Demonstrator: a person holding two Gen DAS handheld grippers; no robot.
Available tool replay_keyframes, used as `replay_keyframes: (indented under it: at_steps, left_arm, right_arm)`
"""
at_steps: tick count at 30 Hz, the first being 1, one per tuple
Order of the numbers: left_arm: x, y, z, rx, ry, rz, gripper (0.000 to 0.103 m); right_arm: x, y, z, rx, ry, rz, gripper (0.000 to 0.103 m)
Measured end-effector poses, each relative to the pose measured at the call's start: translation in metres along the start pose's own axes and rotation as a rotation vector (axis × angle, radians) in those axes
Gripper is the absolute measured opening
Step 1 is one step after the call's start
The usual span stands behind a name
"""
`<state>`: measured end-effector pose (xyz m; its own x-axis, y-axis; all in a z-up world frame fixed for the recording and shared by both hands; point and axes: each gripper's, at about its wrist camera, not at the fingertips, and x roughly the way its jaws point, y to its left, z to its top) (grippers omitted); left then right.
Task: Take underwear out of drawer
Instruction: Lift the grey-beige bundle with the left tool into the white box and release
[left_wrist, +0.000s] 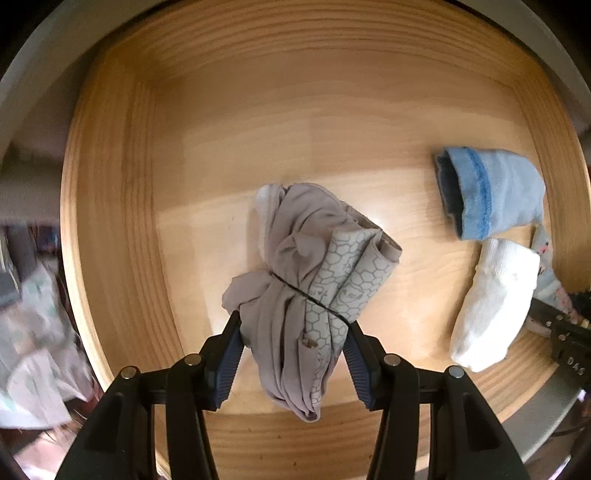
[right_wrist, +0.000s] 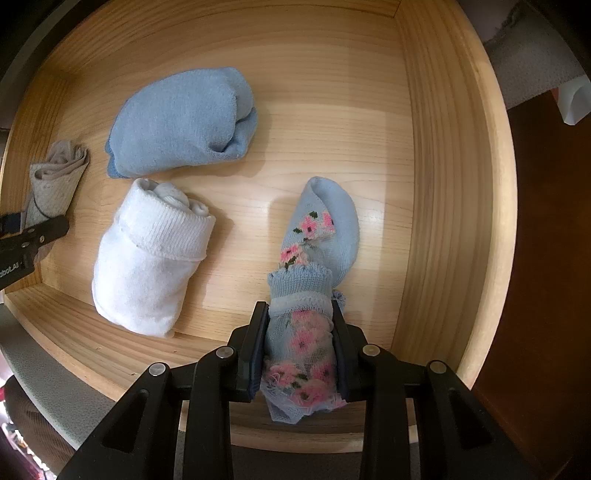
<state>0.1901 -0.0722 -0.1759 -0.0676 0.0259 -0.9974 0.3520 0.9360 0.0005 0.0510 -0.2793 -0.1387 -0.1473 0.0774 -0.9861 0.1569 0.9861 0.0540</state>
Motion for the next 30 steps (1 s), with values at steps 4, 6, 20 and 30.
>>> replay_keyframes:
  at_steps: [4,6,20,30]
  left_arm:
    - [-0.002,0.006,0.005,-0.069,0.007,-0.044,0.05]
    - [-0.004,0.012,0.003,-0.095,0.002,-0.061,0.049]
    - [-0.026,0.018,-0.011,-0.189,-0.091,-0.1,0.046]
    - [-0.056,0.035,-0.061,-0.196,-0.158,-0.113,0.046]
  right_arm:
    - [0.001,0.003,0.0,-0.001,0.001,-0.005,0.03]
    - [0.002,0.005,0.001,-0.004,0.002,-0.012,0.03]
    - [0.003,0.013,0.002,-0.012,0.003,-0.025,0.029]
    - [0.003,0.017,0.003,-0.016,0.002,-0.032,0.029]
